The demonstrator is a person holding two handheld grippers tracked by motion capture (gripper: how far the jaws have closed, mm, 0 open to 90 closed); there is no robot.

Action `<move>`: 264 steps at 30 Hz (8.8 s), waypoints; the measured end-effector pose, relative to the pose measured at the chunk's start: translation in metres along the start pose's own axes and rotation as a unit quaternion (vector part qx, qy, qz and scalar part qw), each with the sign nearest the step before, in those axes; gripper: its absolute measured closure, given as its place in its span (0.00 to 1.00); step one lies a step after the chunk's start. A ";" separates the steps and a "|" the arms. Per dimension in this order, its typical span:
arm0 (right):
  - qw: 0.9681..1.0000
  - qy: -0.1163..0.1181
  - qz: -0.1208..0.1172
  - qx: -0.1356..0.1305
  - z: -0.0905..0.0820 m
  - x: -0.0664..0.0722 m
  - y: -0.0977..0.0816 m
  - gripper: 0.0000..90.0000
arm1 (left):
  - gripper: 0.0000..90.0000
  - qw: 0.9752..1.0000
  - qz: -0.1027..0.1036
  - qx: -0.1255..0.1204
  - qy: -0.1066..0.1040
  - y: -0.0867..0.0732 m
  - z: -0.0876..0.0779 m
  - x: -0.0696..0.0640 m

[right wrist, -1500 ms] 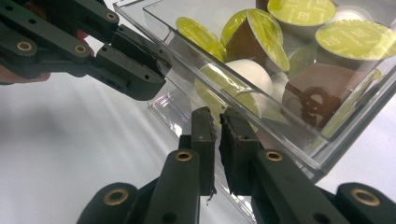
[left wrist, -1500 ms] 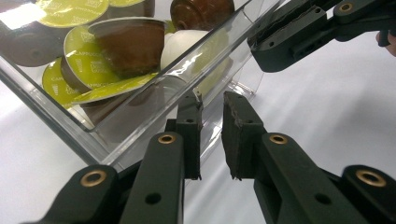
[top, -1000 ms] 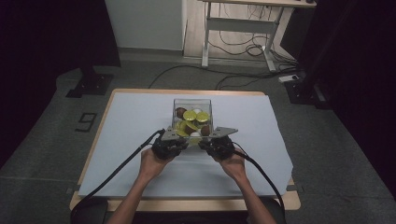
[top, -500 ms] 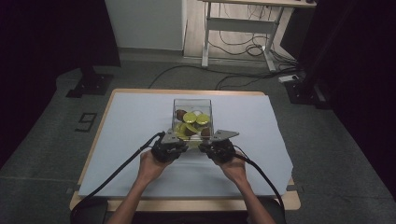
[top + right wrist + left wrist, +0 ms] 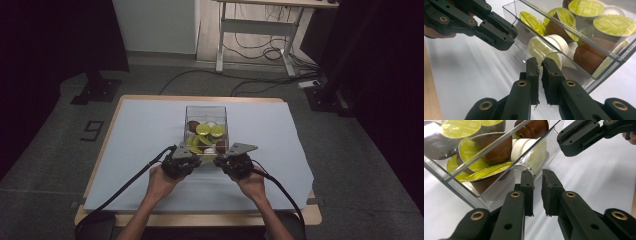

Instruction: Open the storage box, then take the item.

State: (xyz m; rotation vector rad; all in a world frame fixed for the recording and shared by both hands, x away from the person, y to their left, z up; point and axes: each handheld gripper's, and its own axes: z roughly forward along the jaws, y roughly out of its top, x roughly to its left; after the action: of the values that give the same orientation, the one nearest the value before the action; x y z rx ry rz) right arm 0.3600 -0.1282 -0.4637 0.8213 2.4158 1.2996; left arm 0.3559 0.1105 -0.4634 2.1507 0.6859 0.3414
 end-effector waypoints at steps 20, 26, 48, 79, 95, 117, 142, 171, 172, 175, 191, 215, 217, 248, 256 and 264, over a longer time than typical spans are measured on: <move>1.000 0.009 -0.008 0.002 -0.009 0.016 -0.007 0.92 | 0.88 1.000 -0.009 -0.007 -0.017 -0.011 -0.009 -0.015; 1.000 0.013 -0.005 0.001 -0.013 0.021 -0.010 0.92 | 0.88 1.000 -0.009 -0.009 -0.021 -0.014 -0.012 -0.020; 1.000 0.015 -0.013 0.002 -0.025 0.041 -0.019 0.92 | 0.88 0.999 -0.014 -0.017 -0.034 -0.025 -0.022 -0.036; 1.000 0.020 -0.016 0.009 -0.035 0.053 -0.027 0.92 | 0.89 0.999 -0.011 -0.009 -0.045 -0.032 -0.030 -0.050; 1.000 0.019 -0.008 0.016 -0.043 0.047 -0.032 0.89 | 0.87 0.999 -0.019 -0.006 -0.041 -0.044 -0.044 -0.042; 0.999 -0.018 0.003 0.028 -0.061 0.029 -0.044 0.88 | 0.86 0.999 -0.036 0.000 -0.002 -0.059 -0.066 -0.019; 0.993 -0.094 0.043 0.059 -0.064 -0.017 -0.062 0.50 | 0.59 0.996 -0.068 0.031 0.048 -0.080 -0.064 0.021; 0.986 -0.119 0.072 0.097 -0.037 -0.047 -0.100 0.19 | 0.12 0.990 -0.084 0.079 0.086 -0.109 -0.037 0.046; 0.985 -0.120 0.071 0.098 -0.036 -0.047 -0.101 0.17 | 0.12 0.990 -0.084 0.079 0.086 -0.109 -0.037 0.046; 0.986 -0.117 0.076 0.093 -0.036 -0.049 -0.103 0.17 | 0.12 0.990 -0.083 0.079 0.086 -0.110 -0.037 0.046; 0.989 -0.107 0.071 0.069 -0.037 -0.052 -0.110 0.15 | 0.11 0.990 -0.084 0.078 0.087 -0.110 -0.037 0.046; 0.987 -0.103 0.078 0.093 -0.039 -0.044 -0.099 0.15 | 0.12 0.990 -0.083 0.077 0.088 -0.110 -0.037 0.046; 0.988 -0.098 0.076 0.090 -0.042 -0.042 -0.097 0.15 | 0.12 0.990 -0.083 0.077 0.088 -0.110 -0.037 0.046; 0.995 -0.054 0.048 0.076 -0.063 -0.027 -0.050 0.15 | 0.12 0.990 -0.083 0.077 0.088 -0.110 -0.037 0.046; 0.995 -0.048 0.040 0.074 -0.064 -0.026 -0.040 0.16 | 0.12 0.990 -0.083 0.077 0.088 -0.110 -0.037 0.046; 0.996 -0.035 0.042 0.067 -0.065 -0.026 -0.026 0.16 | 0.12 0.990 -0.083 0.078 0.088 -0.110 -0.037 0.046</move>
State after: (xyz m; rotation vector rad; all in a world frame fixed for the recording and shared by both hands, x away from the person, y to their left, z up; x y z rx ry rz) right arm 0.3398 -0.1987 -0.4500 0.9982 2.4583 1.1272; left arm 0.3370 0.2166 -0.5272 2.2083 1.0146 0.4023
